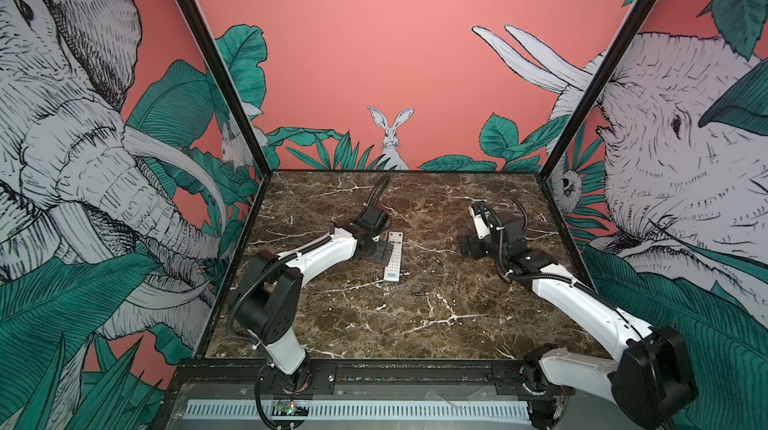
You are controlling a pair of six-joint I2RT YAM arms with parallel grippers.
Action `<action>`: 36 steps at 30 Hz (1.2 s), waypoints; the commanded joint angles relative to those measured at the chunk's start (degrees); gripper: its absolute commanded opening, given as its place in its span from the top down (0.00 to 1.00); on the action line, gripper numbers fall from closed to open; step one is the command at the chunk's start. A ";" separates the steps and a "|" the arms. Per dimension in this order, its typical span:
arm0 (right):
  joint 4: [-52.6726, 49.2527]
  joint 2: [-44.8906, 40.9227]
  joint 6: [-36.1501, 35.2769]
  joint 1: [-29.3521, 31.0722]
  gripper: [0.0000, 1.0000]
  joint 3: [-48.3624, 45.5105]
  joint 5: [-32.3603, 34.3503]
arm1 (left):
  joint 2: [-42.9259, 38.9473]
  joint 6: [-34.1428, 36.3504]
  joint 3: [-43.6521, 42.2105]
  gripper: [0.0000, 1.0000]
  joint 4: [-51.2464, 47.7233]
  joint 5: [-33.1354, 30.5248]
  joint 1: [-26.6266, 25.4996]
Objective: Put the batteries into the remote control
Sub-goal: 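Reach the left gripper to the white remote while the right arm moves toward it, then grasp the white remote with the left gripper and lift it upright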
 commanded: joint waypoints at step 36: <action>-5.66 -12.58 8.49 6.63 0.01 -8.10 -5.97 | 21.37 -6.09 19.63 0.27 -5.08 -0.16 -2.97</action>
